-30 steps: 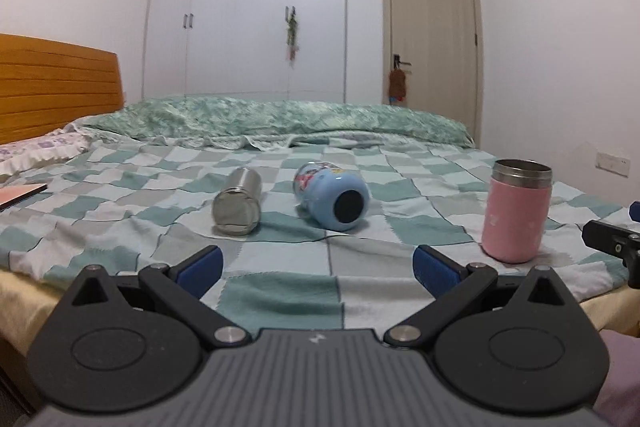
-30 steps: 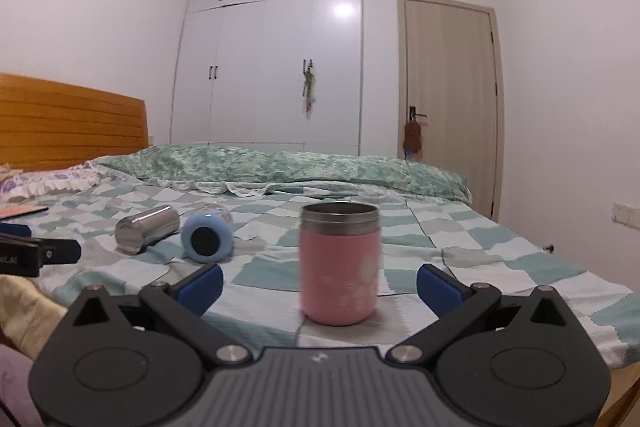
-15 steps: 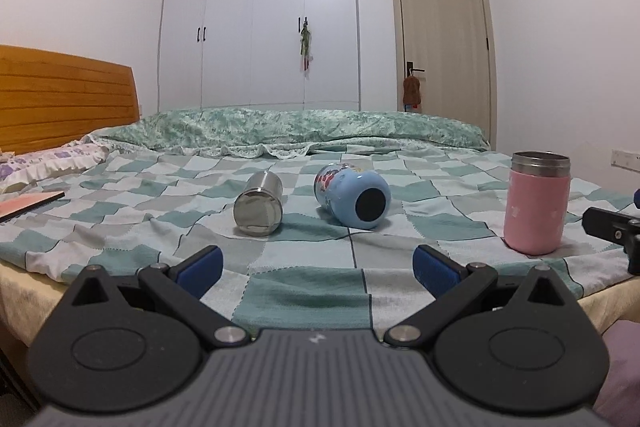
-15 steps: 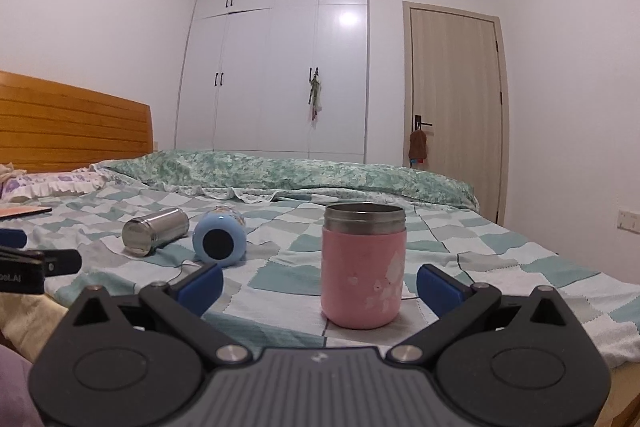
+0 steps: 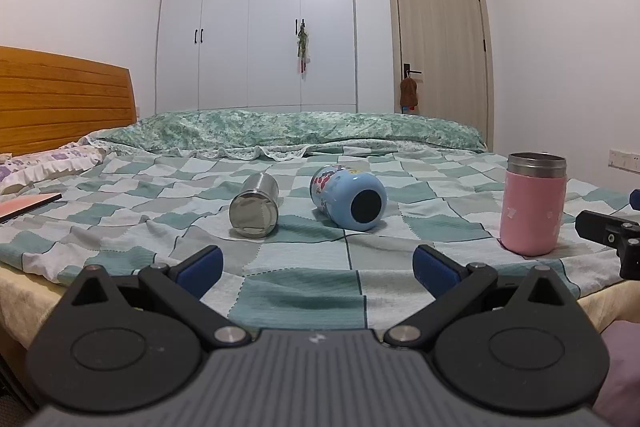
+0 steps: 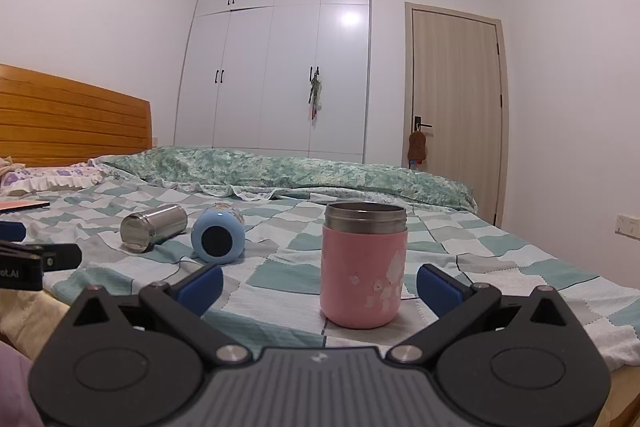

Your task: Flip cup upright

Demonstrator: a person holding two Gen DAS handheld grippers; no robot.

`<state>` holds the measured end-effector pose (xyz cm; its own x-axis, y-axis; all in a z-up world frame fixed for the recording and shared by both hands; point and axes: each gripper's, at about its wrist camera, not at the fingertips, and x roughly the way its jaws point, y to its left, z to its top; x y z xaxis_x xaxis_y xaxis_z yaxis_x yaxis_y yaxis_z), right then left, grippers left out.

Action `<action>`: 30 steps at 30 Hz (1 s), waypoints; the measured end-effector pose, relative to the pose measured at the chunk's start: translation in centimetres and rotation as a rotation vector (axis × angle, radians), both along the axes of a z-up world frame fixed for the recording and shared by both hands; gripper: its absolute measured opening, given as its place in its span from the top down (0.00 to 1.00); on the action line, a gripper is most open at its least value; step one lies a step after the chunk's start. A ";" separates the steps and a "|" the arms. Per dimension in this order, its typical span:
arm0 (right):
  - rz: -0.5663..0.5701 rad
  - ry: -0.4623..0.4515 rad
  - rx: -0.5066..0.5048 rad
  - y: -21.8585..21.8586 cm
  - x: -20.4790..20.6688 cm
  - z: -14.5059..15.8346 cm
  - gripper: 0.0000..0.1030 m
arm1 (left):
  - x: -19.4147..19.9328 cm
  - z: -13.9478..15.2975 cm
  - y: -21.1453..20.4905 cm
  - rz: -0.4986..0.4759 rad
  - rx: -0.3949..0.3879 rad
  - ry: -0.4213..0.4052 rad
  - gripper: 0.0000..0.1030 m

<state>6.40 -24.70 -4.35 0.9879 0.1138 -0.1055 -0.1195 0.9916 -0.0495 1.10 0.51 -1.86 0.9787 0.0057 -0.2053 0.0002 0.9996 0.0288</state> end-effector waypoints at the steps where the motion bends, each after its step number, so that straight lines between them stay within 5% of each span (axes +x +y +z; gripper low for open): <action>1: 0.000 -0.001 0.002 0.0 0.0 0.0 0.00 | 0.0 0.0 0.0 0.000 -0.001 -0.001 0.00; 30: -0.002 -0.007 0.007 -0.2 0.0 0.0 0.00 | 0.0 0.2 -0.3 -0.007 0.000 -0.010 0.00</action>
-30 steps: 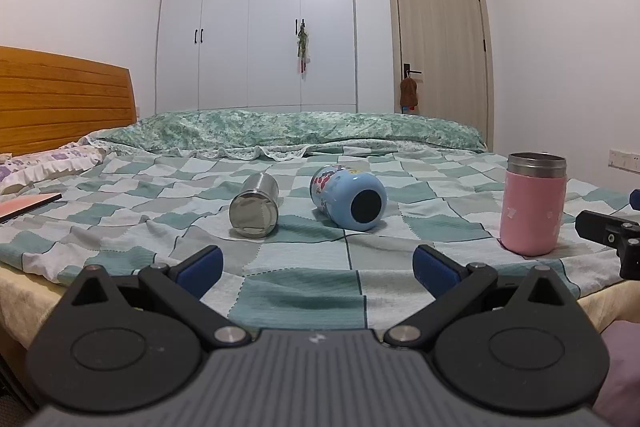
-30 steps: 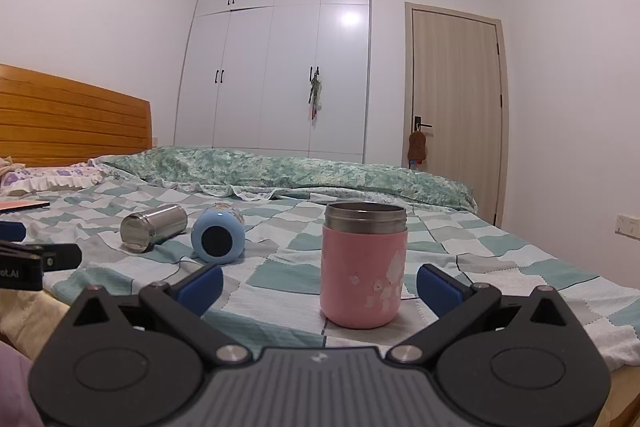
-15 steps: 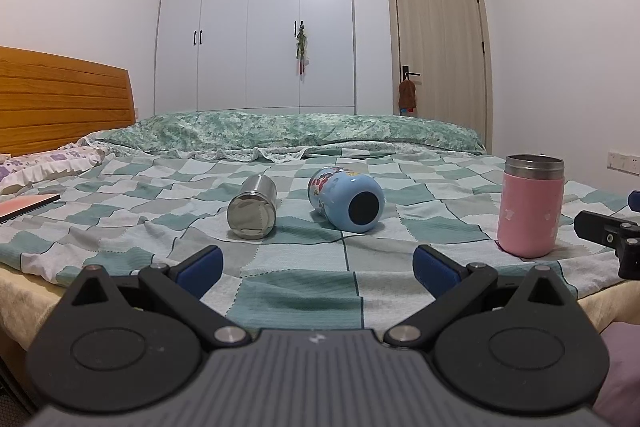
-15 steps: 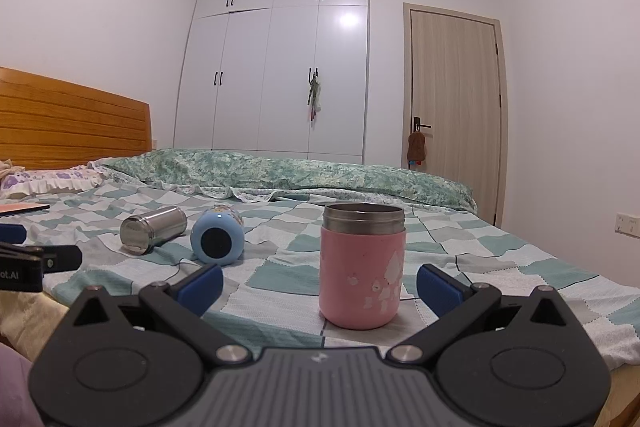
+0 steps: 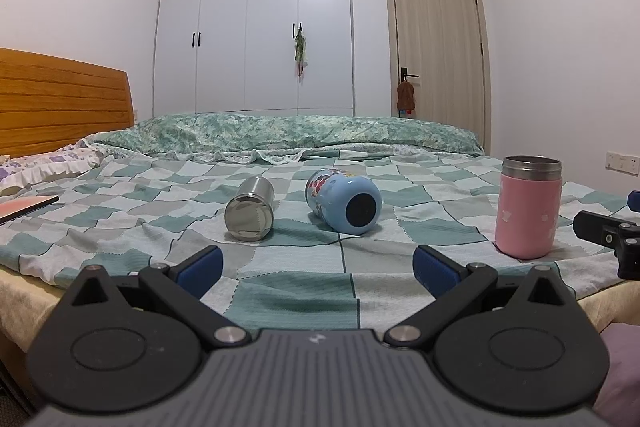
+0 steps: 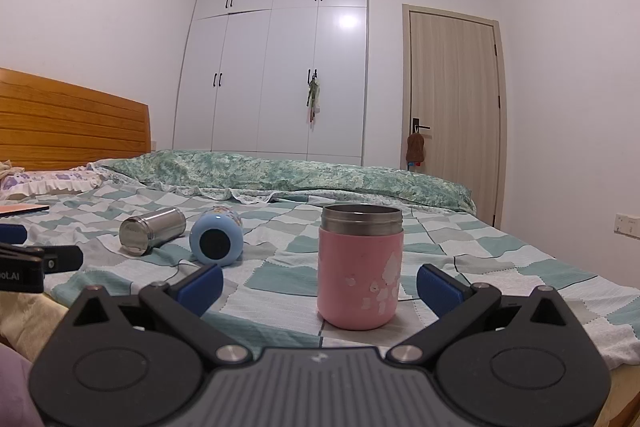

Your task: Flip cup upright

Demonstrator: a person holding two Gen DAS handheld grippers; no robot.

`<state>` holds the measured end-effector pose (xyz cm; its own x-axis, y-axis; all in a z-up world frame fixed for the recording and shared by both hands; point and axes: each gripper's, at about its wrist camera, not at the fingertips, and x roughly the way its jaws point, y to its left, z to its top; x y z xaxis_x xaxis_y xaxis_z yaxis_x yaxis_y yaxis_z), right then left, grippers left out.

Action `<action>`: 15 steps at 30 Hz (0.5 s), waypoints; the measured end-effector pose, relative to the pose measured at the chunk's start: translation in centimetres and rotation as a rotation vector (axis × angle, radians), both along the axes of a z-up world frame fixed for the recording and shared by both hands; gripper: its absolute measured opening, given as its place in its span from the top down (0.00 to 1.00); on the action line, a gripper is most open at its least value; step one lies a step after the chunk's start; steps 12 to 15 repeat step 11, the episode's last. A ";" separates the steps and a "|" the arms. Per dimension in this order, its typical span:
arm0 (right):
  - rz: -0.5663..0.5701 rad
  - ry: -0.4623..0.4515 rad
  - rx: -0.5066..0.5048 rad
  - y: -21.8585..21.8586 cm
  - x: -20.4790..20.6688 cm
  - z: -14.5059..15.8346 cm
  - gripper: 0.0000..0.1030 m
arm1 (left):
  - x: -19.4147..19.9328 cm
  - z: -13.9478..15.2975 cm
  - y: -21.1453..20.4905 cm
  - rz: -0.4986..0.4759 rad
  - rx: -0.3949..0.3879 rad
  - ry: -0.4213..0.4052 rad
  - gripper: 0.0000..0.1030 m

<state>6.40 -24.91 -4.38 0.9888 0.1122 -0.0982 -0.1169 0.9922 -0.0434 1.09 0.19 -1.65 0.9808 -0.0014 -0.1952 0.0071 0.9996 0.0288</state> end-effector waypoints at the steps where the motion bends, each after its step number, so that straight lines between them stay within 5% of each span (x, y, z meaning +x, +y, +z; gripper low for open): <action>1: 0.000 0.000 0.000 0.0 0.0 0.0 0.00 | 0.1 0.0 -0.1 0.000 0.000 0.000 0.00; 15: 0.001 0.000 0.000 0.0 0.0 0.0 0.00 | 0.1 -0.1 0.0 -0.010 -0.001 -0.001 0.00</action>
